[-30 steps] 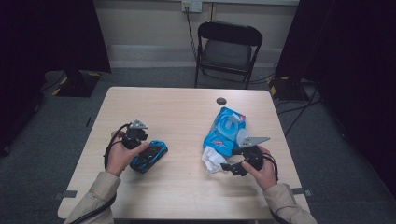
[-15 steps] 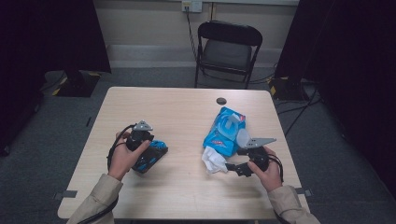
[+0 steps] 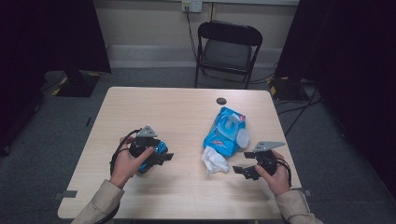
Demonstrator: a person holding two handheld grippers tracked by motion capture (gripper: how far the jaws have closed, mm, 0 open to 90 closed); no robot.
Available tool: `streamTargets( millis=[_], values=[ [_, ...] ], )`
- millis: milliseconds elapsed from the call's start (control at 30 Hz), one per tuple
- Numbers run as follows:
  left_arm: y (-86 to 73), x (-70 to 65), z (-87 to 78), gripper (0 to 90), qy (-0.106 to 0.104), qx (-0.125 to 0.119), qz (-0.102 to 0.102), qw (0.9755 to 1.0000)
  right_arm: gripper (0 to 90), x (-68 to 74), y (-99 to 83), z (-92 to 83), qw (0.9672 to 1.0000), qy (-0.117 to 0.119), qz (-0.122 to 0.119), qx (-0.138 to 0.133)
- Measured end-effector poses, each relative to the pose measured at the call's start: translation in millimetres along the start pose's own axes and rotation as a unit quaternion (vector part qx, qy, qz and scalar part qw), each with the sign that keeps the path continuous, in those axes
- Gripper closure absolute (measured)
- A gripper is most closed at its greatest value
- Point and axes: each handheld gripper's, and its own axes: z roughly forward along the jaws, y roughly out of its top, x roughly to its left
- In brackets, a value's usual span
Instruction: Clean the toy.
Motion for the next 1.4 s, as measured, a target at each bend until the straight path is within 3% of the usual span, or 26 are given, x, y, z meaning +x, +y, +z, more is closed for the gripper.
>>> streamTargets(
  millis=[567, 800, 1400],
  values=[
    [-11.3, -28.6, 8.4, 15.8, -0.042, -0.002, 0.029, 0.9987, 14.8, -3.8, -15.9, -8.3, 0.9999, -0.014, -0.002, 0.008],
    [-18.2, -36.5, 14.5, 15.8, -0.050, 0.000, 0.034, 0.9982, 14.8, -1.3, -20.6, -9.8, 0.9997, -0.019, -0.010, 0.015],
    [-35.9, -56.7, 33.5, 15.8, -0.069, 0.018, 0.075, 0.9946, 14.8, 2.0, -34.8, -10.6, 0.9992, -0.019, -0.019, 0.031]
  ],
)
